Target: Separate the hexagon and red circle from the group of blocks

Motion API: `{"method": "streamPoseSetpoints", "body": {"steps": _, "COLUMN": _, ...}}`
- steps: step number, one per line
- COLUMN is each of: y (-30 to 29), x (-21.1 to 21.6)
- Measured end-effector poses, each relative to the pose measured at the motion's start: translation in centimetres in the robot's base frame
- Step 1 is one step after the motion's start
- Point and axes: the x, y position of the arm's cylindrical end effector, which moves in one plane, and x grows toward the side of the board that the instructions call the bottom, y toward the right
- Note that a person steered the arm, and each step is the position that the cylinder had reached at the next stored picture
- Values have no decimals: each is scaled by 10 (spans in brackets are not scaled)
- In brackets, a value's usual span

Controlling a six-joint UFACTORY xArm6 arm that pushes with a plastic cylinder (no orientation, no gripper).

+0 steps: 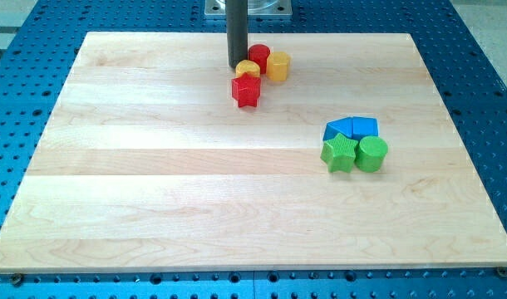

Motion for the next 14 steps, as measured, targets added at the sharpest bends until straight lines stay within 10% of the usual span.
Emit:
{"method": "streamPoseSetpoints", "body": {"steps": 7, "y": 95, "x": 26}}
{"method": "streamPoseSetpoints", "body": {"steps": 10, "y": 44, "x": 14}}
{"method": "streamPoseSetpoints", "body": {"steps": 14, "y": -164, "x": -30}}
